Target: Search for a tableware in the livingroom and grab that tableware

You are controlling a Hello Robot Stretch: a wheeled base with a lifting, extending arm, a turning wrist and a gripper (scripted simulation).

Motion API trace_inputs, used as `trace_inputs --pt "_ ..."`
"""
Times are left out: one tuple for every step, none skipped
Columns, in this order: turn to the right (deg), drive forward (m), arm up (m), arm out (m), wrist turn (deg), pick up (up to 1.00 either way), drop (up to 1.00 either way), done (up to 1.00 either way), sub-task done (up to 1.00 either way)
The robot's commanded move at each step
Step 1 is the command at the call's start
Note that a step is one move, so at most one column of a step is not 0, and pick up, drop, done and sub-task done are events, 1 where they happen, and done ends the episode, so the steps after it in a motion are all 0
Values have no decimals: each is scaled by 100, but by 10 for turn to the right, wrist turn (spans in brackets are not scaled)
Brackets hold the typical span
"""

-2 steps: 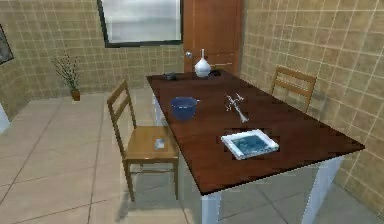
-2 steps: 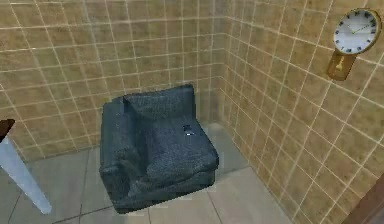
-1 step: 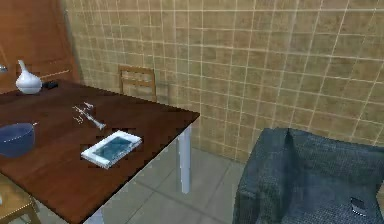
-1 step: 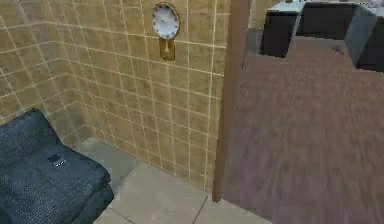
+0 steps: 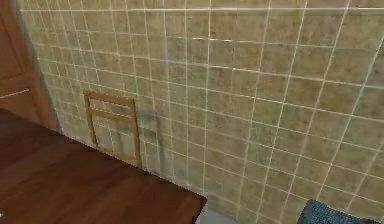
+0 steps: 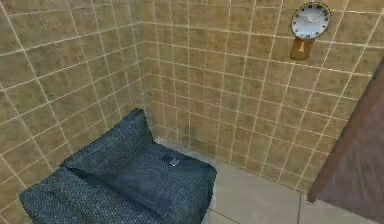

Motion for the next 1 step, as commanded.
trace_inputs --pt "-450 0 0 0 0 0 0 0 0"
